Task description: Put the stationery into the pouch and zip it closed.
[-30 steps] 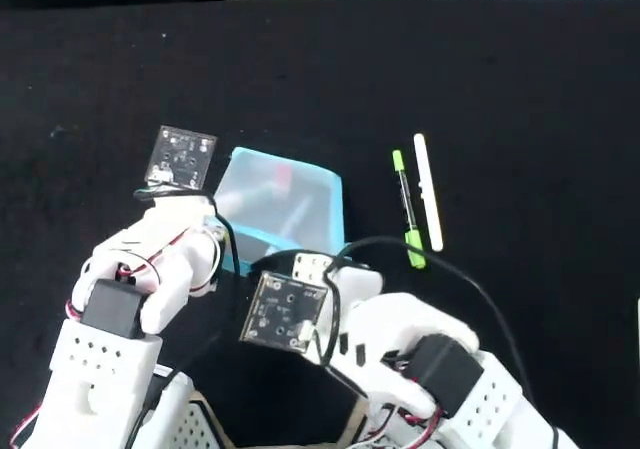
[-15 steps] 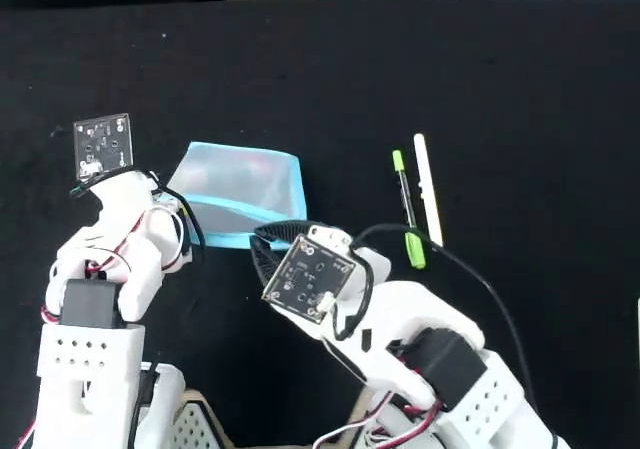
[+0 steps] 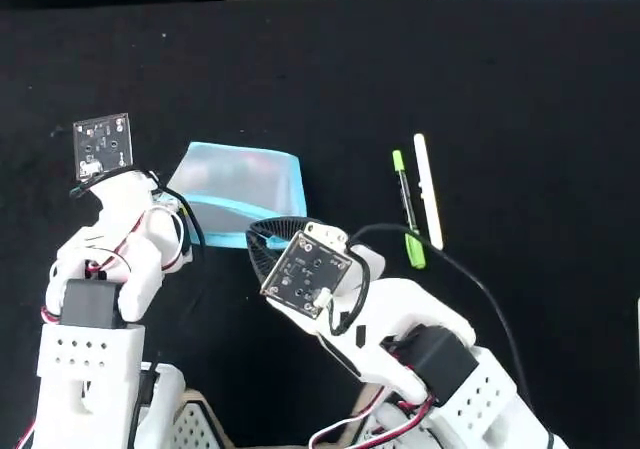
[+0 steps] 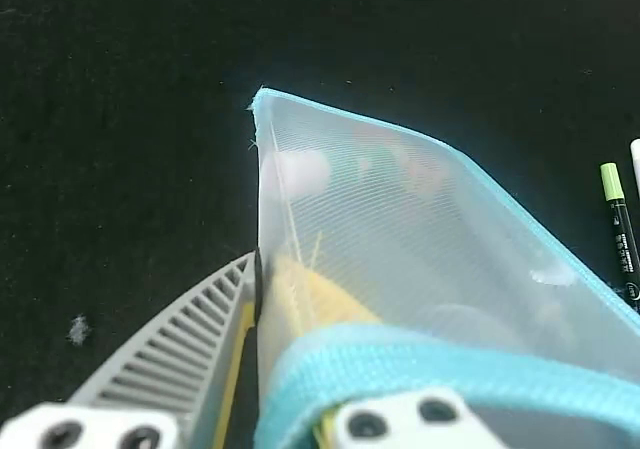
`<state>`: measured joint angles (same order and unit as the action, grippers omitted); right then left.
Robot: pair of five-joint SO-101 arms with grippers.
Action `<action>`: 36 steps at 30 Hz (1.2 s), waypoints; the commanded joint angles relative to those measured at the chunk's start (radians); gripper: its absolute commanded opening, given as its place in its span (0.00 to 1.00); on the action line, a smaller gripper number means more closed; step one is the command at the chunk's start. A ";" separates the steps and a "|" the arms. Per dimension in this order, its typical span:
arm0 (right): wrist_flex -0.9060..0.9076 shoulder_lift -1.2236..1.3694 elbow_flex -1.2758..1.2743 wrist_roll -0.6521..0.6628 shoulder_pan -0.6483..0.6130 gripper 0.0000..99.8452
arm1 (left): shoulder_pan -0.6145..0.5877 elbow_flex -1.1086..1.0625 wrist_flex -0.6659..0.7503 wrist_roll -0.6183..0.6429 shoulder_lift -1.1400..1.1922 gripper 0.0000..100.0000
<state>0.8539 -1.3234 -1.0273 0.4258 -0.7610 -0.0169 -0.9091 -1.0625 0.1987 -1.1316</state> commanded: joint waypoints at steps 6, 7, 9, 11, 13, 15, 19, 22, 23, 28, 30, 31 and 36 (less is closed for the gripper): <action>0.138 -0.188 0.194 -0.009 0.265 0.05 | -0.008 0.018 0.026 0.012 -0.021 0.03; 0.138 -0.177 0.196 -0.029 0.322 0.07 | -0.007 0.018 0.026 0.012 -0.021 0.03; 0.115 -0.131 0.196 -0.087 0.428 0.11 | -0.007 0.018 0.026 0.014 -0.021 0.03; 0.084 -0.050 0.196 -0.132 0.516 0.11 | -0.007 0.018 0.026 0.014 -0.021 0.03; 0.040 0.062 0.197 -0.163 0.582 0.09 | -0.010 0.018 0.026 0.014 -0.021 0.03; -0.018 0.193 0.197 -0.199 0.632 0.08 | -0.012 0.018 0.025 0.014 -0.021 0.03; -0.123 0.484 0.228 -0.272 0.686 0.08 | -0.007 0.004 0.031 0.014 -0.021 0.03; -0.160 0.714 0.306 -0.295 0.704 0.08 | -0.005 0.001 0.031 0.014 -0.021 0.03; -0.166 0.788 0.340 -0.295 0.710 0.08 | -0.005 0.001 0.031 0.014 -0.021 0.03; -0.166 1.148 0.530 -0.295 0.721 0.08 | -0.005 0.001 0.031 0.014 -0.021 0.03; -0.166 1.264 0.595 -0.295 0.721 0.08 | -0.005 0.001 0.031 0.014 -0.021 0.03; -0.164 1.314 0.627 -0.295 0.721 0.08 | -0.005 0.001 0.031 0.014 -0.021 0.03; -0.078 1.474 0.786 -0.296 0.752 0.09 | -0.005 0.001 0.031 0.014 -0.021 0.03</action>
<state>0.7281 0.1097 -0.3736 0.1389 -0.0460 -0.0169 -0.9306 -1.0564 0.1987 -1.1377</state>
